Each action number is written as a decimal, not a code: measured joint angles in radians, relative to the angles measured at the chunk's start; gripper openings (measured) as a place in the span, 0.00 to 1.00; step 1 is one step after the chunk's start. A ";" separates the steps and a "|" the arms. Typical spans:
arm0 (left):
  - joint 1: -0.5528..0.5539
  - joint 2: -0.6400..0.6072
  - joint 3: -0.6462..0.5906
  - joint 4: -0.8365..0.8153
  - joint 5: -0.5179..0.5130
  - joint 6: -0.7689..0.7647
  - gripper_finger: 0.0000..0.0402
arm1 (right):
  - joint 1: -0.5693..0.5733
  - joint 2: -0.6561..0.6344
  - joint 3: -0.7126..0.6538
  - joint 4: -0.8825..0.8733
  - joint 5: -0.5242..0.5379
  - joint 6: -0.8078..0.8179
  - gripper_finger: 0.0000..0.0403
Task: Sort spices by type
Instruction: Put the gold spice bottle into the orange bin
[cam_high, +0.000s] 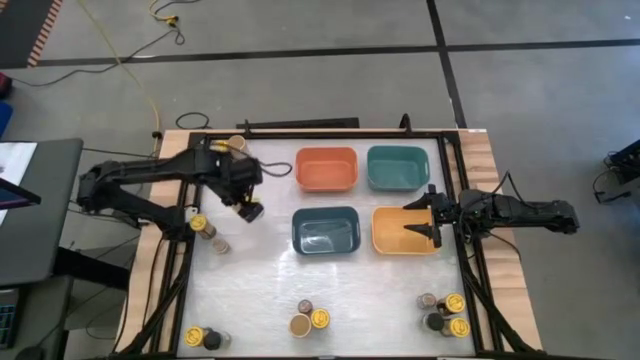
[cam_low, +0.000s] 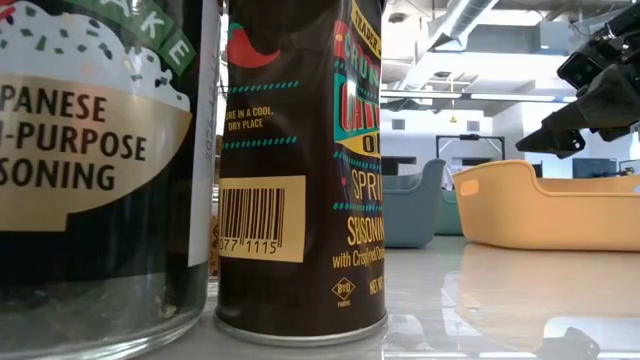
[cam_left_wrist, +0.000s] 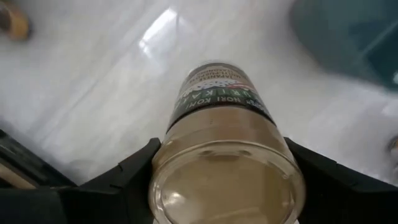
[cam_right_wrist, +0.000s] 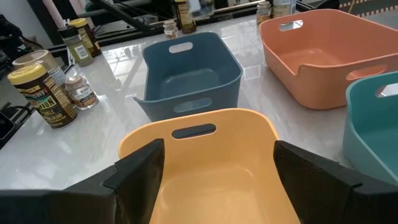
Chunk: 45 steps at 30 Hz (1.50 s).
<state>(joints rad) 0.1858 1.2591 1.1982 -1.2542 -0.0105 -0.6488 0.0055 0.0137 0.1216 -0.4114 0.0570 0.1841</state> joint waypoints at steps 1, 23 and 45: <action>0.010 0.016 0.034 -0.012 -0.005 0.009 0.67 | 0.000 0.000 0.000 0.000 0.000 0.000 0.82; 0.164 0.668 0.925 -0.220 -0.033 0.375 0.68 | 0.000 0.000 0.000 0.000 0.000 0.000 0.82; 0.322 0.996 1.052 -0.147 0.009 0.582 0.68 | 0.000 0.000 0.000 0.000 0.000 0.000 0.82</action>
<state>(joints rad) 0.5082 2.2552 2.2505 -1.4007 -0.0014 -0.0667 0.0057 0.0139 0.1219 -0.4114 0.0570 0.1841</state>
